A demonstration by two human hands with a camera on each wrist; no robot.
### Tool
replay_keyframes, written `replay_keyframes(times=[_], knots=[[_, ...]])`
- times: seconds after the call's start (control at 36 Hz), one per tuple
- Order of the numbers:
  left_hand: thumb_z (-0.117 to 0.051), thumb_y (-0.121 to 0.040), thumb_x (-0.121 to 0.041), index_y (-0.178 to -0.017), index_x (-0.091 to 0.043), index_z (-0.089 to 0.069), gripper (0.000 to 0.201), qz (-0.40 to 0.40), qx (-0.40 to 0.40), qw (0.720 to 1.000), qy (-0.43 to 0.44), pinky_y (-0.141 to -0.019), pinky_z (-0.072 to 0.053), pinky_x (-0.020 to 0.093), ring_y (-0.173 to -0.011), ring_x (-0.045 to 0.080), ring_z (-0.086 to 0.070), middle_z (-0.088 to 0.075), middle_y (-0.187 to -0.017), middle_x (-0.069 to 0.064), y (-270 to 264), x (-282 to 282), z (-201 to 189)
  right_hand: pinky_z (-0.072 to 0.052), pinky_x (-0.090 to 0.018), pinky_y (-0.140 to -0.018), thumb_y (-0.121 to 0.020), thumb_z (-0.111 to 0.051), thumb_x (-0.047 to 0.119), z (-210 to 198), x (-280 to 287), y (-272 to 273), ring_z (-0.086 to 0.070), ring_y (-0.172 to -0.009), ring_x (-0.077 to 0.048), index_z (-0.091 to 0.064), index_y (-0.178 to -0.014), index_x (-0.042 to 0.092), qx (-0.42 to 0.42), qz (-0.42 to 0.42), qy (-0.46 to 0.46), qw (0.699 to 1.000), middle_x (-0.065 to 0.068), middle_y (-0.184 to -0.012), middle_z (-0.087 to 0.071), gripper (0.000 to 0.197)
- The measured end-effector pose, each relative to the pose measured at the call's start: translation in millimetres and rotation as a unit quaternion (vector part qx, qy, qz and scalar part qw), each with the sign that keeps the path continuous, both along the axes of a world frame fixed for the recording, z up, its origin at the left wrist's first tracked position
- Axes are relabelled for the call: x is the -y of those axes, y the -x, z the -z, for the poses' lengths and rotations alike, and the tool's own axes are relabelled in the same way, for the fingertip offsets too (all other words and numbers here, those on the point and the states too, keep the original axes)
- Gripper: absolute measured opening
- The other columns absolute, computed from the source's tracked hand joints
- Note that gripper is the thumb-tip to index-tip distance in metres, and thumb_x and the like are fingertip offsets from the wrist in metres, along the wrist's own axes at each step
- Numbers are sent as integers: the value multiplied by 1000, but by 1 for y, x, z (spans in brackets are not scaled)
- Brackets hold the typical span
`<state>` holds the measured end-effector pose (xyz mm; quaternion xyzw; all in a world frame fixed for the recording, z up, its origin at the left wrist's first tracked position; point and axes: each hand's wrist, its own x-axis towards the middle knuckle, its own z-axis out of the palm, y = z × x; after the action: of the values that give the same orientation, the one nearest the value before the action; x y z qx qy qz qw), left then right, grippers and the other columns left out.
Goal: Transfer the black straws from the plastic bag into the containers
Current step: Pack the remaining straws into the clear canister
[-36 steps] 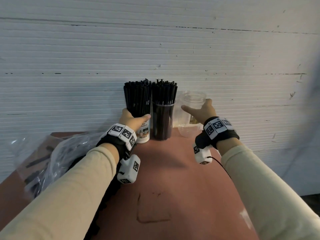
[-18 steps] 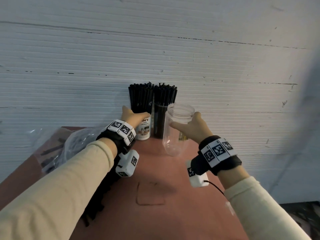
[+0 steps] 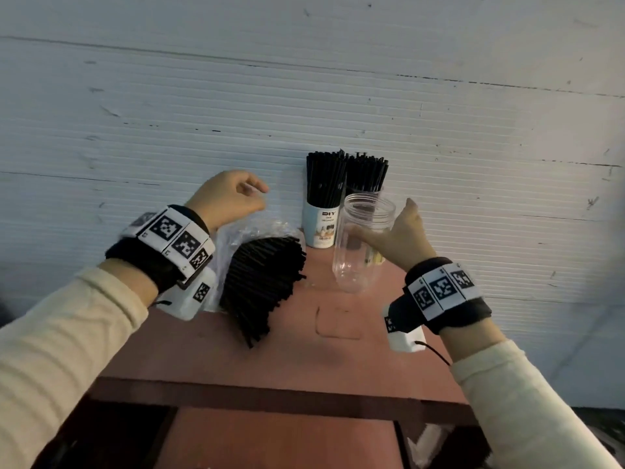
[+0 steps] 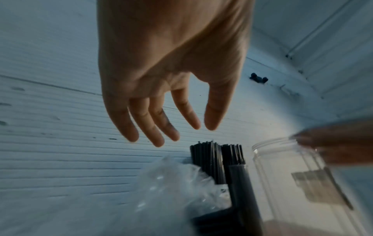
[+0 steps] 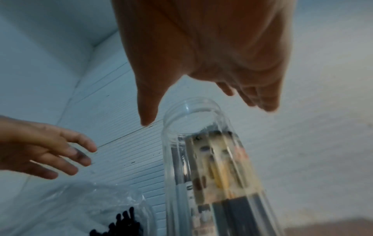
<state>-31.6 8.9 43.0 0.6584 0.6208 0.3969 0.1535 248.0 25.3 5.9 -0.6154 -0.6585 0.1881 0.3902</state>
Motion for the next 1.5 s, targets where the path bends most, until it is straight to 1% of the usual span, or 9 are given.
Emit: replay_keyframes(times=[0.14,0.25,0.36,0.47,0.56,0.67,0.92,1.19,1.5], knots=[[-72,-85,-16,-118,-34,-62,39,55,-92,989,103,-89,-36,29,-112,9,-43,-48,-118,-8,32,26,16,-26,-40,-113,-79,-72,47,-7,18,16,-26,-135,-35,-32,-141,4,74,11,-258,963,-19,-145,-28,85],[-67,-84,-9,-117,-41,-59,46,83,-110,982,128,-76,-43,14,-85,0,-52,-59,-112,-14,37,39,28,-31,-25,-95,-82,-62,36,-11,27,48,-46,-113,-28,-55,-121,7,128,-59,-339,930,-11,-121,-51,48],[-64,-71,-16,-94,-62,-58,52,73,-99,986,114,-88,-53,52,-98,37,-64,-67,-115,17,40,39,42,-40,-24,-90,-92,-58,32,-4,31,90,-55,-104,-17,-66,-106,13,164,-203,-203,944,-1,-108,-64,25],[-57,-74,4,-94,-49,-60,56,46,-79,994,62,-73,-54,49,-86,41,-64,-67,-107,20,41,39,46,-44,-27,-69,-94,-53,34,7,27,132,-60,-81,-19,-70,-91,9,219,-254,-66,940,-4,-88,-68,30],[-50,-75,10,-105,-38,-68,59,23,-59,998,31,-54,-52,27,-73,24,-63,-66,-117,3,46,34,46,-45,-32,-71,-98,-47,29,12,17,154,-57,-75,-25,-63,-81,3,258,-269,-35,927,-10,-81,-65,35],[-45,-77,11,-112,-29,-69,58,6,-56,998,0,-45,-37,9,-59,13,-52,-65,-116,-4,49,33,41,-38,-38,-105,-100,-43,39,20,2,176,-51,-123,-29,-50,-135,9,365,-265,44,892,-12,-135,-55,47],[-42,-78,15,-112,-32,-69,64,9,-51,999,-5,-41,-35,13,-45,6,-43,-62,-128,-1,66,22,42,-40,-48,-103,-89,-56,46,38,-13,191,-46,-125,-38,-28,-145,47,439,-234,38,866,-13,-135,-50,63],[-47,-82,11,-117,-32,-67,59,19,-44,999,12,-40,-32,7,-41,-2,-44,-60,-130,-2,69,18,47,-36,-33,-101,-90,-57,11,24,-5,194,-47,-124,-28,-53,-131,17,396,-303,-27,867,-8,-132,-53,42],[-45,-83,11,-118,-32,-66,58,23,-30,999,17,-47,-36,11,-49,-4,-44,-61,-126,2,66,19,48,-41,-30,-100,-87,-62,17,24,-8,176,-55,-116,-22,-60,-125,25,312,-290,-63,902,0,-124,-64,38]])
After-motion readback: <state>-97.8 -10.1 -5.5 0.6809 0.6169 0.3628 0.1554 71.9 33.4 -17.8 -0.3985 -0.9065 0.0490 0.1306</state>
